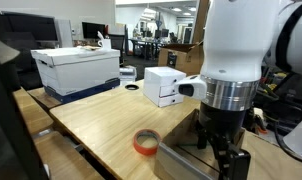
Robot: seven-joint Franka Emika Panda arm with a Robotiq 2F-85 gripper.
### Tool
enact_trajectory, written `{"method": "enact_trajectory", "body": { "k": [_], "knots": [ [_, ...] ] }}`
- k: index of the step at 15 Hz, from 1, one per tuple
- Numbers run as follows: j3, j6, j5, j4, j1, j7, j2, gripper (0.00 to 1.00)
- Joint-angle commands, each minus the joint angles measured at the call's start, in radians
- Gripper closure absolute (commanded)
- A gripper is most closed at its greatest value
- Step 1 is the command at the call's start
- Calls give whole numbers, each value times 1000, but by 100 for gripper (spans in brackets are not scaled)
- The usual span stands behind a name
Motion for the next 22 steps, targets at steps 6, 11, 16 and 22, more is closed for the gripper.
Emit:
{"method": "enact_trajectory", "body": {
  "k": [6, 11, 16, 22],
  "knots": [
    [8, 12, 17, -31, 1, 10, -35, 0],
    [19, 7, 11, -27, 16, 28, -36, 0],
    [52, -1, 21, -17, 44, 35, -32, 0],
    [67, -5, 15, -10, 70, 63, -31, 0]
  ]
}}
